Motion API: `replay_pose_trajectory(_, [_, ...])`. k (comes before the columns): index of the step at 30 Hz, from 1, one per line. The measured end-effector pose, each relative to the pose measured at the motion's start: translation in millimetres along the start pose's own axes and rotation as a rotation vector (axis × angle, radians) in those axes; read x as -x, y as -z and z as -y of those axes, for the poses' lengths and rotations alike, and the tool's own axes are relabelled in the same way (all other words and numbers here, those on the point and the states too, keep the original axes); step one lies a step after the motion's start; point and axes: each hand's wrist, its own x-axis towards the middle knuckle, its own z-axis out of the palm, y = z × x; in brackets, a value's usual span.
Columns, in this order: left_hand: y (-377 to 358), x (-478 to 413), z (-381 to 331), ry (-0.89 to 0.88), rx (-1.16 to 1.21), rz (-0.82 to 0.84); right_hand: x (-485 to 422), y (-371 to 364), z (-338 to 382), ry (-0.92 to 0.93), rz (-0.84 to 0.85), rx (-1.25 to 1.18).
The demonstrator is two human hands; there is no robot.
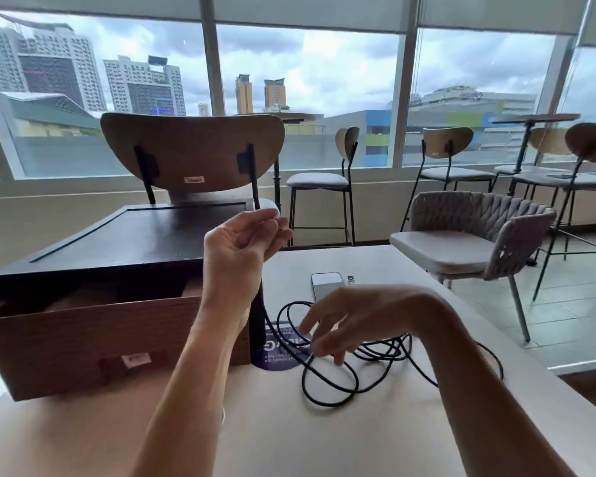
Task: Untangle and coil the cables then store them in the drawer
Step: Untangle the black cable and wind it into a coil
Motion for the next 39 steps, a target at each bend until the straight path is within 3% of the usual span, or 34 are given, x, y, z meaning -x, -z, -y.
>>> replay_pose_trajectory(3, [-2.5, -2.1, -3.2, 0.075, 0.211, -0.056, -11.1, -11.0, 6.7, 0.009, 0.034, 0.098])
replay_pose_trajectory(7, [-6.3, -3.2, -7.2, 0.136, 0.388, -0.079, -12.0, -12.1, 10.9, 0.153, 0.15, -0.05])
replay_pose_trajectory(9, [-6.2, -3.0, -8.6, 0.145, 0.388, -0.071, -6.6, -6.4, 9.5, 0.229, 0.131, -0.131])
replay_pose_trajectory(11, [-4.8, -1.6, -9.7, 0.117, 0.273, -0.043, 3.2, 2.3, 8.0, 0.316, 0.018, -0.248])
replay_pose_trajectory(14, [-2.3, 1.4, -12.5, 0.044, -0.086, 0.01, 18.3, 17.0, 5.0, 0.43, -0.231, -0.394])
replay_pose_trajectory(17, [-3.4, 3.8, -14.1, 0.018, -0.372, 0.145, 20.4, 23.6, 6.0, 0.481, -0.459, -0.481])
replay_pose_trajectory(20, [-11.6, 10.1, -13.0, 0.128, -0.272, 0.333, 13.7, 21.2, 11.4, 0.496, -0.576, -0.532])
replay_pose_trajectory(22, [-16.4, 12.6, -11.0, 0.204, -0.215, 0.321, 9.4, 18.8, 12.6, 0.475, -0.632, -0.508])
replay_pose_trajectory(26, [-15.6, 13.7, -10.6, 0.428, -0.241, 0.449, 4.7, 17.9, 11.7, 0.419, -0.792, -0.57])
replay_pose_trajectory(29, [-13.1, 18.8, -9.8, 0.486, -0.344, 0.57, 3.9, 19.1, 7.6, 0.347, -0.902, -0.743])
replay_pose_trajectory(33, [-14.6, 17.0, -1.9, 0.436, -0.278, 0.442, 6.0, 22.0, -0.4, 0.234, -0.943, -0.762])
replay_pose_trajectory(39, [-6.0, 7.6, -2.0, 0.239, -0.336, 0.21, 6.7, 30.7, -16.6, 0.097, -1.315, -0.5])
